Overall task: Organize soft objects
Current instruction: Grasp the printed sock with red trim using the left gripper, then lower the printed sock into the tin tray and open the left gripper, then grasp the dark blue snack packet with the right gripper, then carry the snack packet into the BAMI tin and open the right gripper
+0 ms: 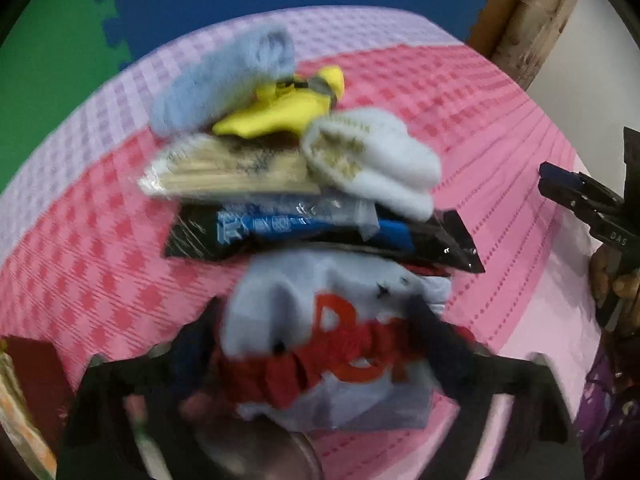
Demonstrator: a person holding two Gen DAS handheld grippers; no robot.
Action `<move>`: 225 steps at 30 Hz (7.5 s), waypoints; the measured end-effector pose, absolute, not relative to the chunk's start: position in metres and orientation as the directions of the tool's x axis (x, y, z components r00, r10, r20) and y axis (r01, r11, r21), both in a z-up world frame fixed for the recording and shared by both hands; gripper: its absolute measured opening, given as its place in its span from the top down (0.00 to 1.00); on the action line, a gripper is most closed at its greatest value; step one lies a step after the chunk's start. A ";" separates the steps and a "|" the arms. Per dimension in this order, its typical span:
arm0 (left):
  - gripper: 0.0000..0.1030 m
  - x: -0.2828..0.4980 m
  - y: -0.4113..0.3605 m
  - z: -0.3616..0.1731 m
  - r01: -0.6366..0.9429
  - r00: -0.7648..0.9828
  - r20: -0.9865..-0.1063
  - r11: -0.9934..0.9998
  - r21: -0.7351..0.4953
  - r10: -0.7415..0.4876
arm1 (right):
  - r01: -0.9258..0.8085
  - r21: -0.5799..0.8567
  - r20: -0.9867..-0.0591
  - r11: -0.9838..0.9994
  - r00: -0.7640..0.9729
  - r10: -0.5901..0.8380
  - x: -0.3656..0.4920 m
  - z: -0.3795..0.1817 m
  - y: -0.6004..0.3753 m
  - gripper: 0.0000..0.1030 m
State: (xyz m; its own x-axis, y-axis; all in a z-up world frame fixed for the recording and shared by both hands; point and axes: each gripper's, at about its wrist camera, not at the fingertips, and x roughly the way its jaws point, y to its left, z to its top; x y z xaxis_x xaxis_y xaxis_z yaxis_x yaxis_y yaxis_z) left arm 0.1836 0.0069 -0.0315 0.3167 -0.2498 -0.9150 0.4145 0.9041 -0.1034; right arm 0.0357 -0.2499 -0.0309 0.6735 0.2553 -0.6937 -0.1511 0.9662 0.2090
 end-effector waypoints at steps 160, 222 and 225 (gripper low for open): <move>0.14 -0.117 0.127 0.028 -0.301 0.639 -0.749 0.953 -0.032 0.177 | -0.434 0.674 -0.620 0.598 0.109 0.777 0.008 0.035 -0.030 0.75; 0.13 -0.127 0.176 0.010 -0.406 0.546 -0.820 0.910 -0.084 0.169 | -0.361 0.659 -0.698 0.660 0.034 0.716 -0.014 0.026 0.119 0.64; 0.13 -0.127 0.176 0.010 -0.406 0.546 -0.821 0.910 -0.084 0.167 | -0.454 0.580 -0.713 0.676 0.118 0.691 -0.022 0.032 0.097 0.64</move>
